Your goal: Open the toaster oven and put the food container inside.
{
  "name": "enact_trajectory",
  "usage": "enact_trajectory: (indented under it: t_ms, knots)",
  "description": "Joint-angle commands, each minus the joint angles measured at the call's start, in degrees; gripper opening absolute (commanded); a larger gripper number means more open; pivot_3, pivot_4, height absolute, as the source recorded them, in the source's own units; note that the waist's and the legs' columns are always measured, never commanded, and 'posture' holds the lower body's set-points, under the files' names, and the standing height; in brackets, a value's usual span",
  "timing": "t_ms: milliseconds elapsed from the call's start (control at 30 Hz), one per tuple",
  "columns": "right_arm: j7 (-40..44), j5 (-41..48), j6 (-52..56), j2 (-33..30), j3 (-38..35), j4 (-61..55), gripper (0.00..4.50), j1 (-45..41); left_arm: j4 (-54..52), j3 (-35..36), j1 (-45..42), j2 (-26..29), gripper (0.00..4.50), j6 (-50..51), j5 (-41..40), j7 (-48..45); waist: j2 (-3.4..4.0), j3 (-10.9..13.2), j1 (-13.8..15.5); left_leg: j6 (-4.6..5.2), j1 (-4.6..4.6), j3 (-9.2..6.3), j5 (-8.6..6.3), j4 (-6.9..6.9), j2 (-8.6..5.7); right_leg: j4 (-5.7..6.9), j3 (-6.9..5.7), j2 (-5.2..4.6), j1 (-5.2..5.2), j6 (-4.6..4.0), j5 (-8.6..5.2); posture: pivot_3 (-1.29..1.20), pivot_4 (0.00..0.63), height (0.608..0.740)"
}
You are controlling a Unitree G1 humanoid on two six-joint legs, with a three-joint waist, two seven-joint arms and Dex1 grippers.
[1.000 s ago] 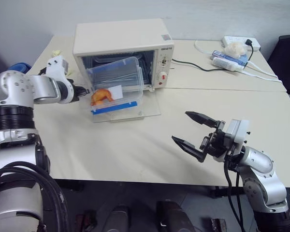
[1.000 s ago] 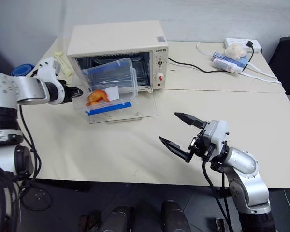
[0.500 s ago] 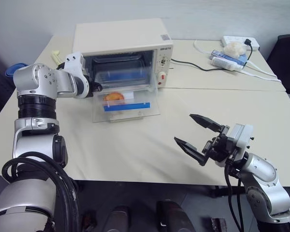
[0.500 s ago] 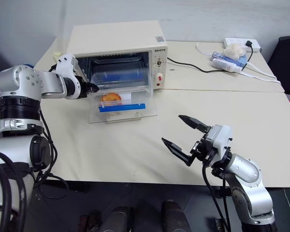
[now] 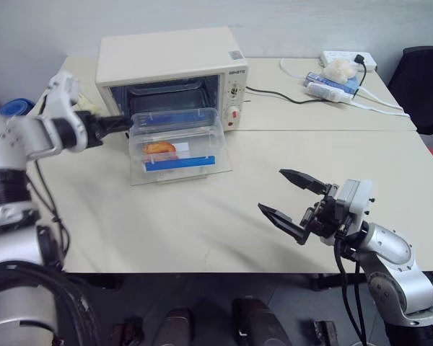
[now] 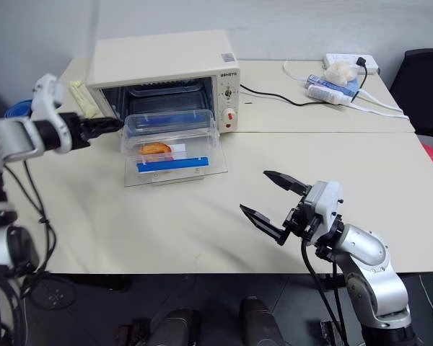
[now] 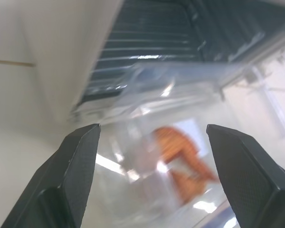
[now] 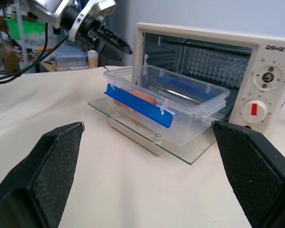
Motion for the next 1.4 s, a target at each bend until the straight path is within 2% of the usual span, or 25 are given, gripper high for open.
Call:
enact_trajectory:
  t_ms: [33, 133, 200, 333, 367, 600, 867, 1033, 1167, 1400]
  knots:
    - [0.7, 0.4, 5.0, -1.9, 2.7, 0.5, 3.59, -4.1, -7.3, 1.4, 10.7, 4.3, 2.93, -16.3, 0.6, -16.3, 0.01, 0.0, 0.4, 0.01, -0.01, 0.01, 0.0, 0.01, -0.02, 0.01, 0.01, -0.05, 0.0, -0.01, 0.0, 0.0, 0.15, 0.74]
    - [1.5, -2.5, 9.1, -3.4, 7.2, 3.0, 2.66, -8.8, -12.4, 1.0, 21.1, 5.0, 2.08, -30.6, 3.1, -25.9, 0.01, 0.0, 0.6, 0.06, -0.06, -0.06, -0.02, 0.02, -0.02, -0.11, -0.02, -0.12, 0.03, -0.03, -0.02, 0.0, 0.15, 0.74]
    - [0.9, -5.6, 11.0, -1.7, 11.5, 7.7, 1.9, -14.9, -17.3, 0.1, 28.4, 1.9, 1.41, -40.1, 3.8, -30.6, 0.01, 0.0, 0.9, 0.15, -0.08, -0.07, -0.06, 0.01, -0.05, -0.17, -0.04, -0.23, 0.04, -0.06, -0.03, 0.0, 0.15, 0.74]
    - [1.5, -13.8, 6.4, 1.2, 17.3, 19.0, 0.48, -23.7, -18.8, -1.4, 29.2, -4.1, 0.15, -43.8, 4.1, -28.8, 0.02, 0.0, 1.8, 0.5, -0.1, -0.06, -0.23, 0.05, -0.06, -0.26, -0.08, -0.27, 0.09, -0.05, -0.02, 0.0, 0.15, 0.74]
    - [1.4, -15.1, 5.0, 2.4, 17.8, 22.1, 0.12, -25.6, -18.7, -2.0, 29.0, -5.2, 0.0, -44.7, 4.7, -28.4, 0.02, 0.0, 1.8, 0.51, -0.14, -0.11, -0.23, 0.06, -0.06, -0.25, -0.12, -0.25, 0.07, -0.04, -0.02, 0.0, 0.15, 0.74]
    - [3.3, -21.5, -5.7, 8.2, 18.7, 42.1, 0.05, -36.3, -16.4, -2.4, 25.8, -12.4, 0.0, -46.8, 7.5, -19.5, 0.02, 0.0, 1.2, 0.47, -0.18, 0.01, -0.21, 0.16, -0.08, -0.07, -0.09, -0.15, -0.02, 0.01, 0.01, 0.0, 0.15, 0.74]
    - [0.7, -25.4, -17.9, 14.3, 15.7, 65.1, 0.05, -48.9, -11.6, -2.0, 22.0, -19.1, 0.0, -50.7, 11.8, -8.0, 0.02, 0.0, -0.2, 0.32, -0.26, 0.14, -0.13, 0.18, -0.07, 0.16, -0.01, -0.12, -0.26, 0.03, 0.02, 0.0, 0.15, 0.74]
    - [-3.4, -28.1, -25.6, 17.5, 14.0, 80.0, 0.05, -57.9, -6.5, 0.3, 16.5, -23.4, 0.0, -53.5, 11.1, -2.1, 0.01, 0.0, -0.7, 0.23, -0.37, 0.22, -0.07, 0.21, -0.05, 0.23, 0.02, -0.11, -0.43, 0.03, 0.02, 0.0, 0.15, 0.74]
    - [-7.6, -29.7, -28.2, 19.9, 12.3, 88.8, 0.05, -63.5, 0.5, 0.1, 11.6, -24.4, 0.0, -57.6, 14.6, 2.4, 0.01, 0.0, -1.2, 0.21, -0.38, 0.22, -0.07, 0.19, -0.06, 0.53, 0.0, -0.13, -0.47, 0.03, 0.02, 0.0, 0.15, 0.74]
    - [-14.9, -31.6, -28.7, 22.1, 9.1, 96.9, 0.05, -68.9, 11.8, 0.0, 4.0, -26.8, 0.0, -64.6, 16.4, 5.2, 0.01, 0.0, -1.3, 0.19, -0.43, 0.26, -0.05, 0.2, -0.06, 0.56, -0.02, -0.15, -0.52, 0.03, 0.02, 0.0, 0.15, 0.74]
